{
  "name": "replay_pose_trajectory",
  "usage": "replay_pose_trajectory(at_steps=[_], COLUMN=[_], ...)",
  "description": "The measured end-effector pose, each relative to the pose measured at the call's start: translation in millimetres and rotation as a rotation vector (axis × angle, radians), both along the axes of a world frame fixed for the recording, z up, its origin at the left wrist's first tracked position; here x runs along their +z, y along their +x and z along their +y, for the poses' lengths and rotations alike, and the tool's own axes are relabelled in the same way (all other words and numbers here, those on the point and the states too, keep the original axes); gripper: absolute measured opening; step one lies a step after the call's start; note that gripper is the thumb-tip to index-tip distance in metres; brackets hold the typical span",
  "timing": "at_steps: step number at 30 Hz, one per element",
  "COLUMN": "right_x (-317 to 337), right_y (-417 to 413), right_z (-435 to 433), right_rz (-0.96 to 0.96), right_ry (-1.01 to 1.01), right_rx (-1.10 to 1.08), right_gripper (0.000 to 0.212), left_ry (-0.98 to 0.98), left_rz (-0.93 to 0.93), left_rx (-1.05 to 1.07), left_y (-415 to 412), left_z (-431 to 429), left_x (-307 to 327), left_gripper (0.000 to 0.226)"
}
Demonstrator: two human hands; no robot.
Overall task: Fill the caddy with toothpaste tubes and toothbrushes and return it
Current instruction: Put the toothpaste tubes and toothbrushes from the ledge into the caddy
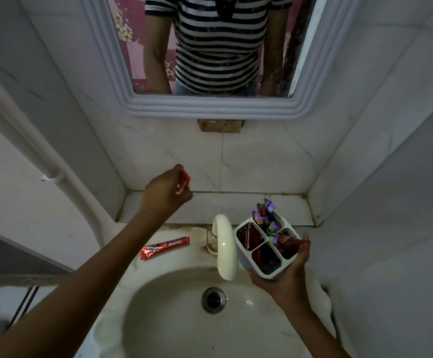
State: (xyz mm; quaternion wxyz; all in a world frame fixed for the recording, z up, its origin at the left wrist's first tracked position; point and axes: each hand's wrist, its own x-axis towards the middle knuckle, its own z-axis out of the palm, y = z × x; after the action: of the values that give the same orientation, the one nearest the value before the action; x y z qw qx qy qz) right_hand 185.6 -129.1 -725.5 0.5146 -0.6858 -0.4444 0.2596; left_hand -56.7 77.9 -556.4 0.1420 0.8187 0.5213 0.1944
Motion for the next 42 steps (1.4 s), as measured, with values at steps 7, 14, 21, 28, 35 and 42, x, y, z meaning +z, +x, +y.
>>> replay_pose_trajectory(at_steps=[7,14,21,28,35,42], right_x=[13,17,13,9,8,5], right_y=[-5,-3,-1,-1,2,2], right_z=[0,0,0,1,1,4], right_rz=[0.023,0.016,0.067,0.051,0.037,0.046], right_ry=[-0.028,-0.073,-0.031,-0.003,-0.041,-0.07], right_rx=[-0.018,-0.015,-0.005,-0.001,-0.004,-0.018], right_gripper=[0.158,0.153,0.152,0.156,0.156,0.161], left_ry=[-0.217,-0.165,-0.252,-0.29,-0.358,-0.151], left_rz=[-0.36,0.181,-0.224,0.497,0.583,-0.006], left_rx=[-0.239,-0.396,-0.167,0.002,-0.017,0.07], left_y=[71,115,56,-33,-47,-31], left_z=[-84,-113,-61,-22,-24,-26], left_x=[80,44,38,-80,-100,-1], left_gripper=[0.027,0.041,0.038,0.031,0.029,0.028])
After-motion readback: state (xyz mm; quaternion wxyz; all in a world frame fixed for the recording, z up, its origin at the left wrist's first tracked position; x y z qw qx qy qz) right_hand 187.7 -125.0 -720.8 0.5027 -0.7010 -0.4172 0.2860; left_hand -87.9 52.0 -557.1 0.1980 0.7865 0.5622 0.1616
